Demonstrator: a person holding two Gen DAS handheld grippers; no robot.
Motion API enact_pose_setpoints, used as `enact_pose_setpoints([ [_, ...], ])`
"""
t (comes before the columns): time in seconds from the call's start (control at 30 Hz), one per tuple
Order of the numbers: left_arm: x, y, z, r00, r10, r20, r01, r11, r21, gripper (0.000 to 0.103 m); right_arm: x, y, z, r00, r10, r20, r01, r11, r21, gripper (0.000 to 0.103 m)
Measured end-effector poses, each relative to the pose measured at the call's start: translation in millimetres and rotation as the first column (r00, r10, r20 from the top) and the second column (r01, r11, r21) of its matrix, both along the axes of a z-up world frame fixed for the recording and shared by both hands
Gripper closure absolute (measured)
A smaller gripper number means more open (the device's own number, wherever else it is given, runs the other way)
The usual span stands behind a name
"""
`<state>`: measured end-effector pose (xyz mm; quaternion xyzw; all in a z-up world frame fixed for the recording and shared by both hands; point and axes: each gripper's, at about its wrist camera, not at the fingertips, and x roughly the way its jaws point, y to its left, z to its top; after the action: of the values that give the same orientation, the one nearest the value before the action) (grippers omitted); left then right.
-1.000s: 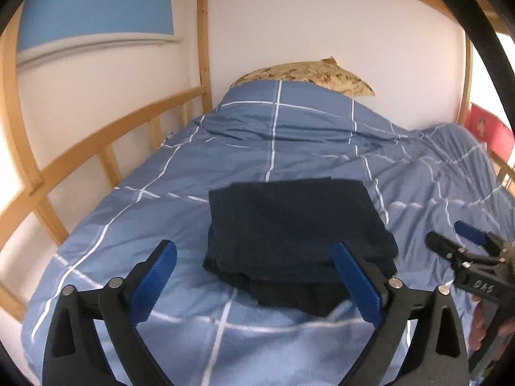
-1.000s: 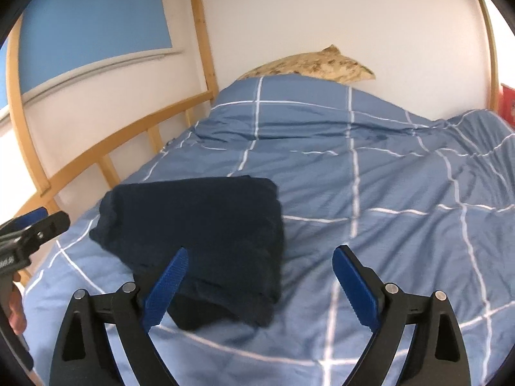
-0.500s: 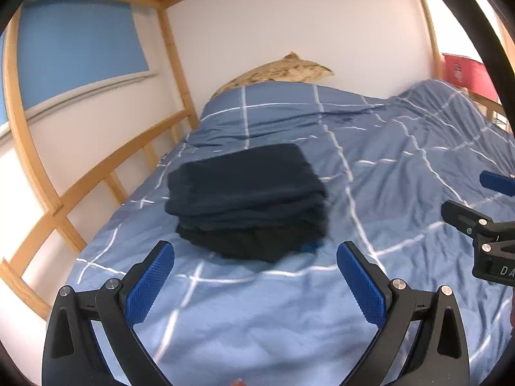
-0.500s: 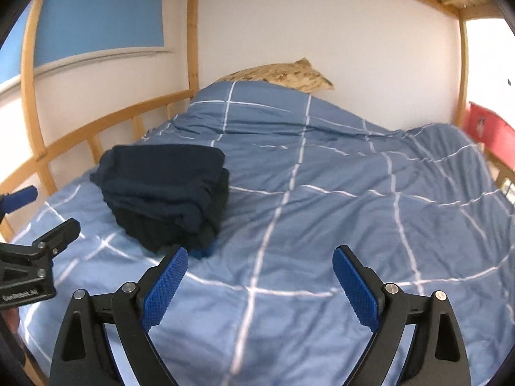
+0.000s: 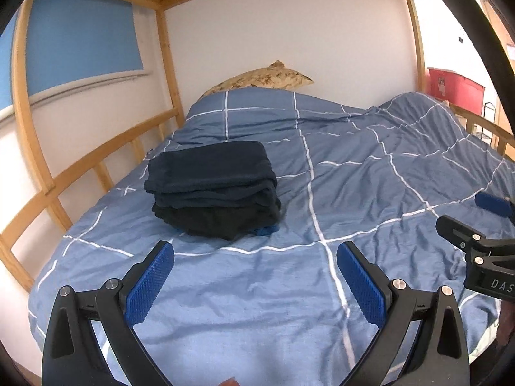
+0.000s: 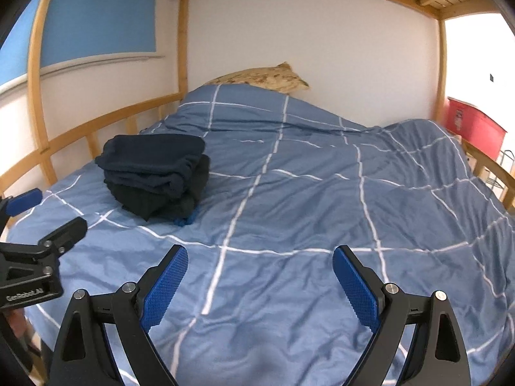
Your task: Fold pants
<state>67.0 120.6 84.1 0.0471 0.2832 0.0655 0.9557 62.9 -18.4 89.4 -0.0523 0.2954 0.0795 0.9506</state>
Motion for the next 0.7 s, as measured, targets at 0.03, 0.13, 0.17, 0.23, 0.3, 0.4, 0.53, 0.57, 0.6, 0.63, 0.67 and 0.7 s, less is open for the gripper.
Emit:
enact_pose_setpoints([
  [0.03,-2,-1,0,1.0,0.004,-0.001,-0.004,1.0,-0.014,0.0,-2,-4,-1,1.0,-0.005,-0.005,0.005,1.0,0.007,0.011],
  [0.13,-6,-2,-1,1.0,0.012,0.0,-0.012,0.999,-0.043,0.0,-8,-15,-3,0.999,-0.016,-0.03,0.017,0.999,0.038,0.011],
  [0.17,-8,-3,-2,1.0,0.016,-0.001,-0.016,0.999,-0.052,0.0,-9,-17,-4,0.999,-0.02,-0.034,0.022,0.999,0.044,0.011],
  [0.23,-10,-5,-1,1.0,0.021,0.003,-0.021,0.998,-0.057,0.0,-11,-22,-4,0.999,-0.02,-0.038,0.022,0.999,0.05,0.011],
  [0.3,-12,-7,-1,1.0,0.027,0.003,-0.027,0.998,-0.057,0.0,-15,-25,-4,0.999,-0.023,-0.036,0.025,0.998,0.05,0.011],
  [0.4,-13,-10,0,1.0,0.027,-0.001,-0.027,0.998,-0.064,0.0,-18,-31,-4,0.999,-0.026,-0.035,0.028,0.998,0.061,0.011],
  [0.53,-16,-13,2,0.999,0.034,0.007,-0.034,0.996,-0.078,0.0,-21,-35,-3,0.999,-0.03,-0.019,0.031,0.998,0.052,0.011],
  [0.57,-16,-15,2,0.999,0.039,0.007,-0.038,0.996,-0.079,0.0,-22,-35,-2,0.999,-0.031,-0.015,0.032,0.998,0.048,0.011],
  [0.6,-16,-16,2,0.999,0.039,0.008,-0.038,0.996,-0.079,0.0,-23,-36,-2,0.999,-0.033,-0.009,0.033,0.998,0.045,0.011],
  [0.63,-16,-17,2,0.999,0.038,0.008,-0.037,0.996,-0.08,0.0,-24,-37,-1,0.999,-0.033,-0.004,0.033,0.999,0.043,0.011],
  [0.67,-17,-16,2,0.999,0.033,0.008,-0.032,0.996,-0.082,0.0,-24,-37,0,0.999,-0.034,-0.001,0.034,0.999,0.041,0.011],
  [0.7,-16,-18,3,1.0,0.025,0.006,-0.024,0.996,-0.082,0.0,-25,-38,0,0.999,-0.035,0.002,0.035,0.999,0.042,0.011],
])
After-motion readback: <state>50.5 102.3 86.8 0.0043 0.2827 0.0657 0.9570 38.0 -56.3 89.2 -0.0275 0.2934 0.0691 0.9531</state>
